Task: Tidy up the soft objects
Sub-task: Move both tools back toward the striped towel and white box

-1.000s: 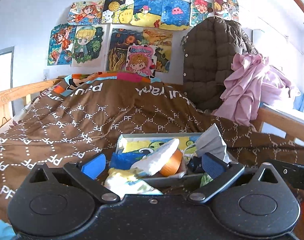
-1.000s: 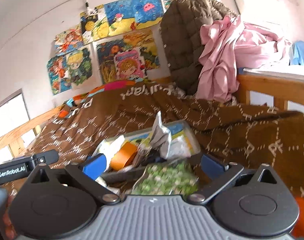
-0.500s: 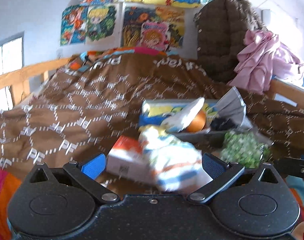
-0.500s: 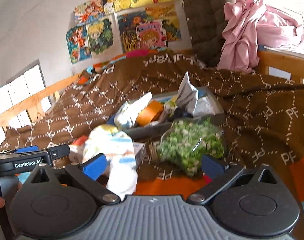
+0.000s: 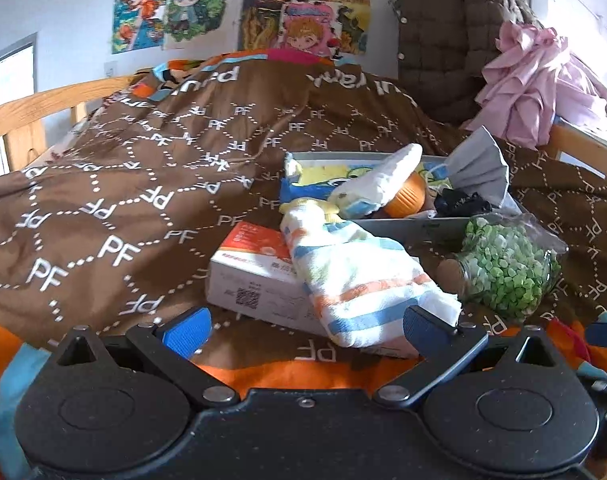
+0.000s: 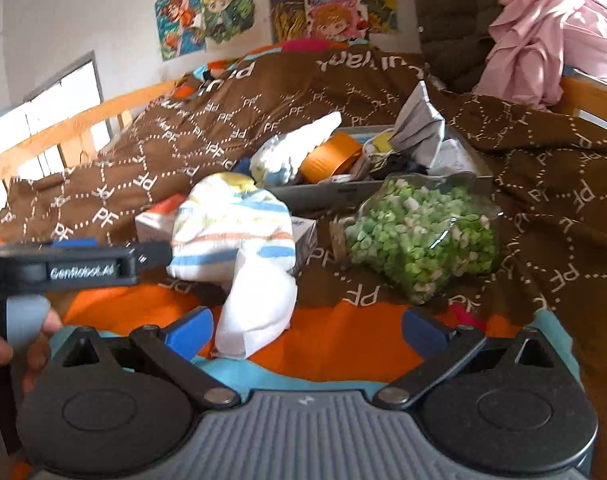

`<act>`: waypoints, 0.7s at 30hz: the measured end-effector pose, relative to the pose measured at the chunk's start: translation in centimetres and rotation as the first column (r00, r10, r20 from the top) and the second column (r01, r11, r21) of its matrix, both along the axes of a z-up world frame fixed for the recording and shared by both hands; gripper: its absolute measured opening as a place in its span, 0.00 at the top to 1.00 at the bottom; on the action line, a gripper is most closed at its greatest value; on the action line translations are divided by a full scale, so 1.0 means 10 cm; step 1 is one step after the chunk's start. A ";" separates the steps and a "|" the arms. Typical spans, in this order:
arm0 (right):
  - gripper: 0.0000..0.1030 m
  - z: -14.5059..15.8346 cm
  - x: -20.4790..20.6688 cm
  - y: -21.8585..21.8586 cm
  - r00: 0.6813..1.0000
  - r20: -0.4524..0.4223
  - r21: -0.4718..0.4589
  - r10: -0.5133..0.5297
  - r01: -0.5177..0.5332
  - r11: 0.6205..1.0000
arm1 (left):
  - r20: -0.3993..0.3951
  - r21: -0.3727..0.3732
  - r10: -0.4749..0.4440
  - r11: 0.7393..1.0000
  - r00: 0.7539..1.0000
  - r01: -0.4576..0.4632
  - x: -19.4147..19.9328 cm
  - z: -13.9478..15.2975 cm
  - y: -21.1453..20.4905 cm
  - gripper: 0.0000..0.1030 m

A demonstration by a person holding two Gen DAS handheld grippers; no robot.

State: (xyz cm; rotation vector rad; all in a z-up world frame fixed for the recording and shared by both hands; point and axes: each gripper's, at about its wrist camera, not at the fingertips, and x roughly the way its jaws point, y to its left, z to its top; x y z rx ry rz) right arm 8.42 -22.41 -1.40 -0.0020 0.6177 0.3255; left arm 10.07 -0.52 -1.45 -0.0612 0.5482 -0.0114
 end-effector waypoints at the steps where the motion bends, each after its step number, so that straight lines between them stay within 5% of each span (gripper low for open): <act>1: 0.00 -0.02 0.01 0.02 1.000 -0.005 -0.001 0.006 -0.006 1.000 | -0.005 -0.005 -0.007 1.000 1.000 0.007 0.03 -0.01 -0.01 0.01; 12: 0.00 -0.19 0.21 0.21 0.997 0.010 0.003 0.071 -0.071 0.997 | -0.025 -0.153 -0.033 0.988 0.999 0.028 0.37 -0.13 0.12 0.04; 21: 0.03 -0.31 0.32 0.38 0.993 0.060 -0.003 0.101 -0.101 0.995 | -0.034 -0.199 -0.048 0.979 0.998 0.040 0.43 -0.18 0.23 0.05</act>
